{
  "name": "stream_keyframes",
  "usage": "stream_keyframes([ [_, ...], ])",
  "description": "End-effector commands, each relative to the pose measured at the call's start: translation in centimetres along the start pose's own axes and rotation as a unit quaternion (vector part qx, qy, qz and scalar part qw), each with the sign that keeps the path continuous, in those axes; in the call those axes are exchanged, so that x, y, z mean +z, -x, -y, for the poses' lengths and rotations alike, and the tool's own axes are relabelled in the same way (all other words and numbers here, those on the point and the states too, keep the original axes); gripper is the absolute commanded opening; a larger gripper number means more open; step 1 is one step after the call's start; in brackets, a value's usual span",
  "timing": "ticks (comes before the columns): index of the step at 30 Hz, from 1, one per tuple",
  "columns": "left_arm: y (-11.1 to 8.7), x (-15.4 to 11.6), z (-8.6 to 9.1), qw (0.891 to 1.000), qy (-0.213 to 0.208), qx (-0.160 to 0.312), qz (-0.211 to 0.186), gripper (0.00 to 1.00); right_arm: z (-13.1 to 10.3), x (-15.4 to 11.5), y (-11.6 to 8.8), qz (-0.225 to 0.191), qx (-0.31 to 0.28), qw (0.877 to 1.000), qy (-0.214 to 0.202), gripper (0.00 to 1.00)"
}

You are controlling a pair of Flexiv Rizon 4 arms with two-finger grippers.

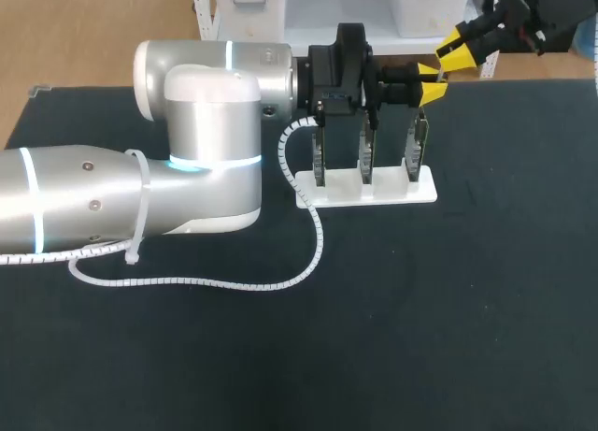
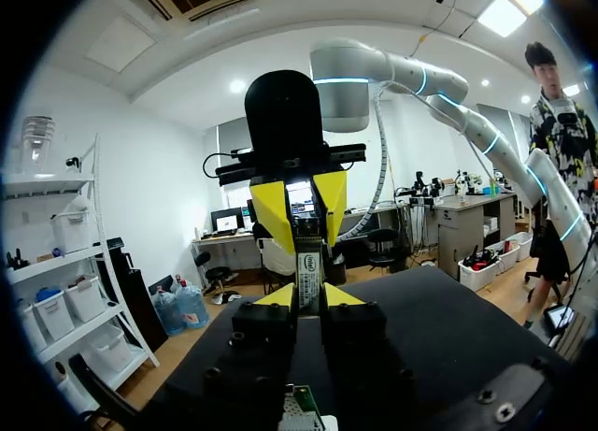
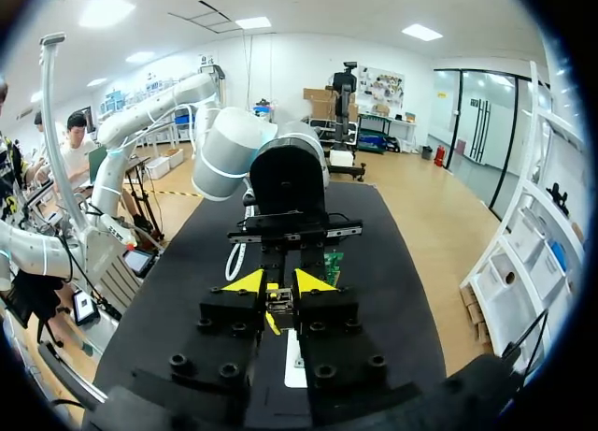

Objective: Pick up the optical module with the left hand, and insert it into the network port with the right hand.

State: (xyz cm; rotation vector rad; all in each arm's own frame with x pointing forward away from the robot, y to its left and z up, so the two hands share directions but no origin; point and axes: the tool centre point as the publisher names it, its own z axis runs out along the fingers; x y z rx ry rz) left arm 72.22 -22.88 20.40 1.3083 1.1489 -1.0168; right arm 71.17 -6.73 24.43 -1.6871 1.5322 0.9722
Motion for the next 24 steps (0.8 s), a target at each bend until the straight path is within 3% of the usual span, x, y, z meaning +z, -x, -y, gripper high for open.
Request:
stream_keyframes([
  [1, -0.04, -0.01, -0.15, 1.000, 0.000, 0.000, 0.000, 0.00, 0.08, 0.04, -0.04, 0.001, 0.000, 1.000, 0.002, 0.00],
  [5, -0.04, -0.01, -0.15, 1.000, 0.000, 0.000, 0.000, 0.04, 0.08, 0.04, -0.04, 0.001, 0.000, 1.000, 0.002, 0.00],
  [6, -0.04, -0.01, -0.15, 1.000, 0.000, 0.000, 0.000, 0.42, 0.08, 0.04, -0.04, 0.001, 0.000, 1.000, 0.002, 0.00],
  [7, -0.04, -0.01, -0.15, 1.000, 0.000, 0.000, 0.000, 1.00, 0.08, 0.04, -0.04, 0.001, 0.000, 1.000, 0.002, 0.00],
  [24, -0.04, -0.01, -0.15, 1.000, 0.000, 0.000, 0.000, 1.00, 0.08, 0.04, -0.04, 0.001, 0.000, 1.000, 0.002, 0.00],
])
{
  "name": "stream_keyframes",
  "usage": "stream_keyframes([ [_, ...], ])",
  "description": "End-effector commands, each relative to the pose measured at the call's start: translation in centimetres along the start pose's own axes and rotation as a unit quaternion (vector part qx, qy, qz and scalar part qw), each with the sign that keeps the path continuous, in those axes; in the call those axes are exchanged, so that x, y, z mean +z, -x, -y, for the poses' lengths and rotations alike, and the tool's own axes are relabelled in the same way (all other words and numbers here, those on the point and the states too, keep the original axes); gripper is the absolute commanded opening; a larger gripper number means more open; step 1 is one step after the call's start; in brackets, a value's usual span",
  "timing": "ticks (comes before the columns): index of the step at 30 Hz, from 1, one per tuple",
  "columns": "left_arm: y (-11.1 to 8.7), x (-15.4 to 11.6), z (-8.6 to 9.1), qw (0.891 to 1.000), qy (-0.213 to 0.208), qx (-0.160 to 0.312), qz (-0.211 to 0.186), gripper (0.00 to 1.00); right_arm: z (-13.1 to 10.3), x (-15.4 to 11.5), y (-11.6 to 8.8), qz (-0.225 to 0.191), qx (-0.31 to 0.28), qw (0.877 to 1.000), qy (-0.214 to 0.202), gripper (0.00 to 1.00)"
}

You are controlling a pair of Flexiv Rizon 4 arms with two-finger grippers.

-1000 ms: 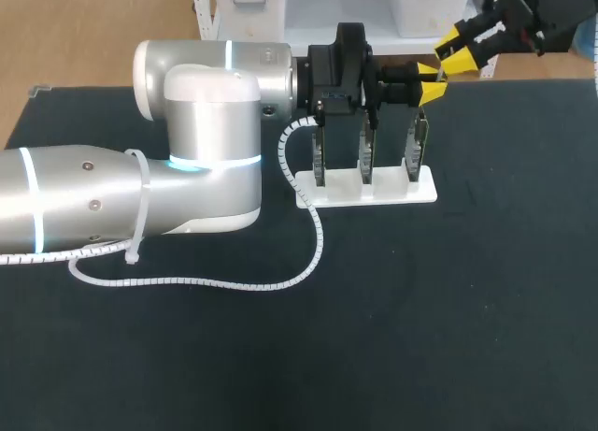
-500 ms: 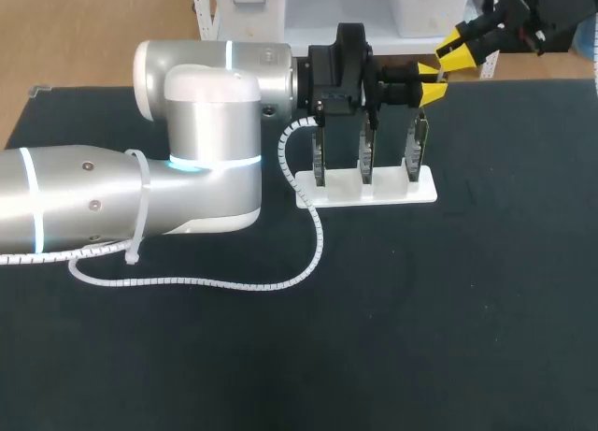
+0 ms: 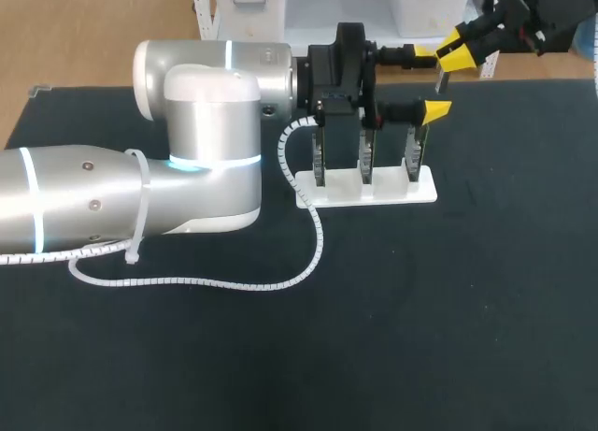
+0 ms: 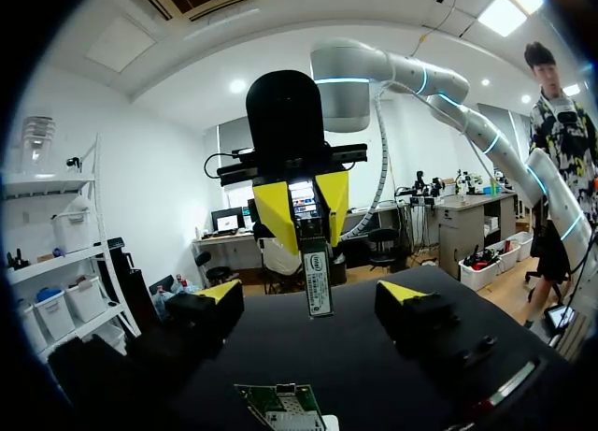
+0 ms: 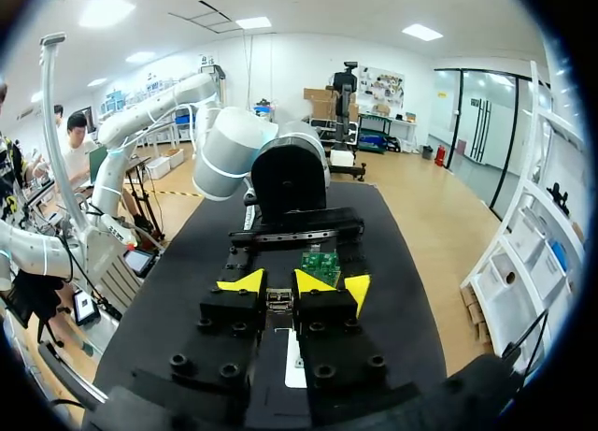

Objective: Pick up the optical module with the left hand, and insert it into the network port with the right hand.

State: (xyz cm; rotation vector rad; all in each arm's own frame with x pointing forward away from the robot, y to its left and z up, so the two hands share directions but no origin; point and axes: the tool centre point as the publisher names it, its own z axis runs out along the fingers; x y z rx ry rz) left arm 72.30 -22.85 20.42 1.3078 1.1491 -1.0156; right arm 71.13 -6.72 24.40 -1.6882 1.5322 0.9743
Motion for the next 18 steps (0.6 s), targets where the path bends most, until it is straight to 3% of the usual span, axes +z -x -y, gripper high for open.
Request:
stream_keyframes([
  [1, 0.0, 0.0, -0.1, 1.000, -0.001, 0.000, 0.000, 1.00, 0.1, 0.0, 0.0, 0.001, 0.000, 1.000, 0.001, 0.00],
  [9, 0.0, 0.0, -0.1, 1.000, -0.001, 0.000, 0.000, 1.00, 0.1, 0.0, 0.0, 0.001, 0.000, 1.000, 0.001, 0.00],
  [12, 0.5, -0.7, 0.0, 0.994, -0.038, -0.044, -0.096, 1.00, 0.1, 0.0, 0.0, 0.001, 0.000, 1.000, 0.001, 0.00],
  [18, 2.3, -2.6, 1.9, 0.981, -0.042, -0.080, -0.173, 1.00, 0.1, 0.0, 0.0, 0.001, 0.000, 1.000, 0.001, 0.00],
])
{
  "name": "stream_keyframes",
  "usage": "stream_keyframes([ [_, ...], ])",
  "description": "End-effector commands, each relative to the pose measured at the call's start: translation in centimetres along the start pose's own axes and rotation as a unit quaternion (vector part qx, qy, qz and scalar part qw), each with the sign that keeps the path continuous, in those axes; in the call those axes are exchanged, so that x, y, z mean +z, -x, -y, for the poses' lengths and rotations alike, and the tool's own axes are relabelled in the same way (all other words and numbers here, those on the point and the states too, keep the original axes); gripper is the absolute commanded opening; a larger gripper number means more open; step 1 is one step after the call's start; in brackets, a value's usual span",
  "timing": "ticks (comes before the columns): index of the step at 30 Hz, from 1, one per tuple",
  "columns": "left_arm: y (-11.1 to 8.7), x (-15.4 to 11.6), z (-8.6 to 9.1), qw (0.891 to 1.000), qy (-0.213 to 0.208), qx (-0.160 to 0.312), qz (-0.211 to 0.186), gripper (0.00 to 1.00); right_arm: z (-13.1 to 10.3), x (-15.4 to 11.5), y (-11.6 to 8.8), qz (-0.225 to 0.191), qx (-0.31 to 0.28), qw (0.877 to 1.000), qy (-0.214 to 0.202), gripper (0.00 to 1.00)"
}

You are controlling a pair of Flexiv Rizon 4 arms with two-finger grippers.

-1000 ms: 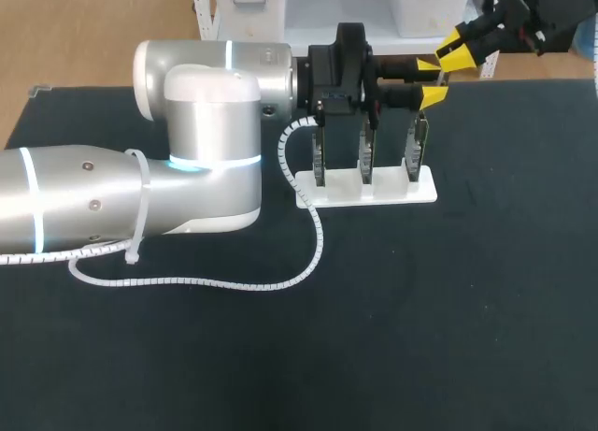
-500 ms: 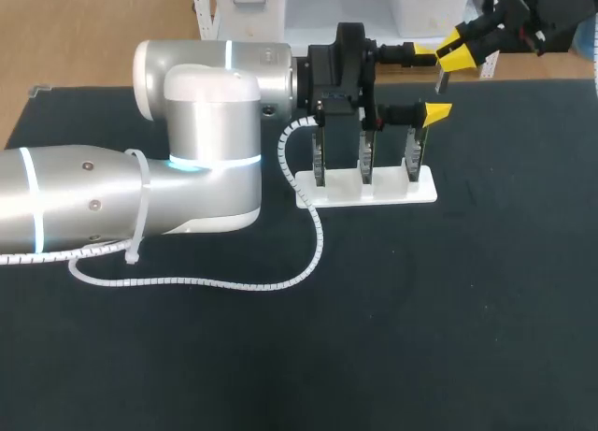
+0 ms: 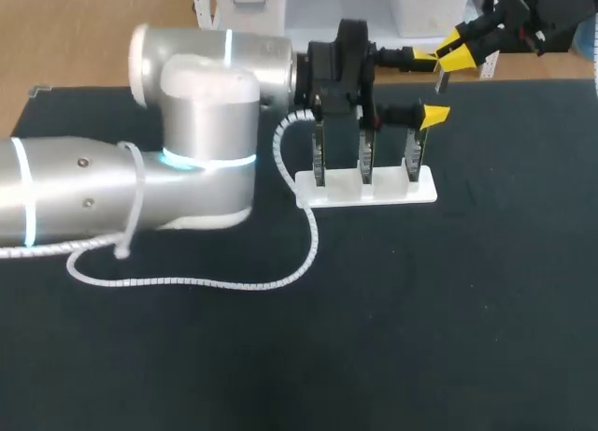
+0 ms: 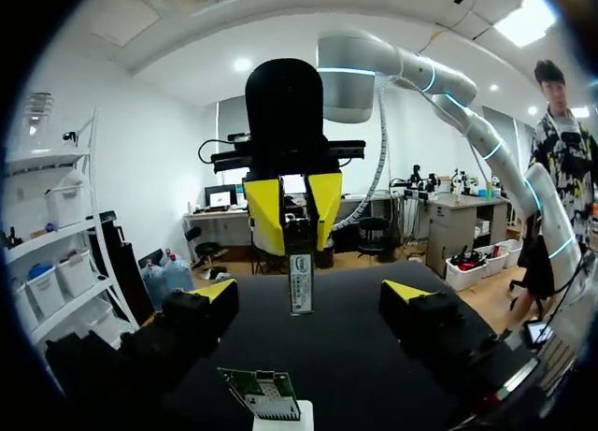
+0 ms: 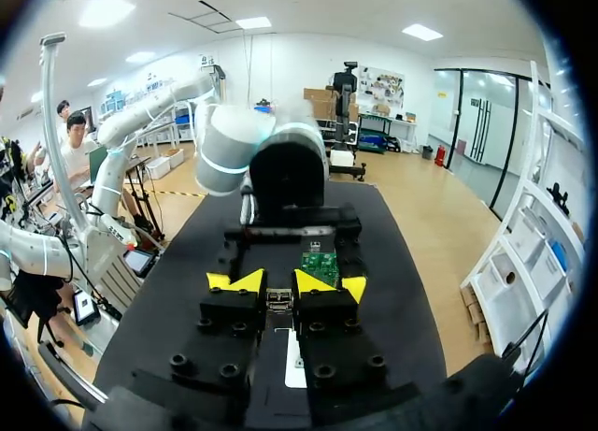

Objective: Pick up the optical module with the left hand, and insert it into the network port with the right hand.

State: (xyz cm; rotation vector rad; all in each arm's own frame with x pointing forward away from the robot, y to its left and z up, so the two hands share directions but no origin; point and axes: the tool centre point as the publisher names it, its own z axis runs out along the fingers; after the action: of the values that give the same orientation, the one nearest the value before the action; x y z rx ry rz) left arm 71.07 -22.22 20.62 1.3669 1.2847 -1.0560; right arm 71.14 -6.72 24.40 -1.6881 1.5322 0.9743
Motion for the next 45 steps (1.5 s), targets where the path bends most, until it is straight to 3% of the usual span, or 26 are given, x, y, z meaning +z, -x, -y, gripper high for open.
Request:
stream_keyframes([
  [1, 1.7, -2.2, 1.3, 0.991, -0.013, -0.037, -0.126, 1.00, 0.1, 0.0, 0.0, 0.001, 0.000, 1.000, 0.001, 0.00],
  [6, 1.7, -3.7, 2.9, 0.986, 0.009, -0.047, -0.157, 1.00, 0.1, 0.0, 0.0, 0.001, 0.000, 1.000, 0.001, 0.00],
  [9, 1.0, -4.5, 3.5, 0.979, 0.027, -0.052, -0.195, 1.00, 0.1, 0.0, 0.0, 0.001, 0.000, 1.000, 0.001, 0.00],
  [16, -0.6, -5.9, 3.7, 0.975, 0.056, -0.041, -0.212, 1.00, 0.1, 0.0, 0.0, 0.001, 0.000, 1.000, 0.001, 0.00],
  [27, -1.8, -8.1, 1.2, 0.973, 0.045, -0.027, -0.223, 1.00, 0.1, 0.0, 0.0, 0.001, 0.000, 1.000, 0.001, 0.00],
  [45, -0.5, -8.1, -1.9, 0.969, 0.033, -0.021, -0.242, 1.00, 0.1, 0.0, 0.0, 0.001, 0.000, 1.000, 0.001, 0.00],
])
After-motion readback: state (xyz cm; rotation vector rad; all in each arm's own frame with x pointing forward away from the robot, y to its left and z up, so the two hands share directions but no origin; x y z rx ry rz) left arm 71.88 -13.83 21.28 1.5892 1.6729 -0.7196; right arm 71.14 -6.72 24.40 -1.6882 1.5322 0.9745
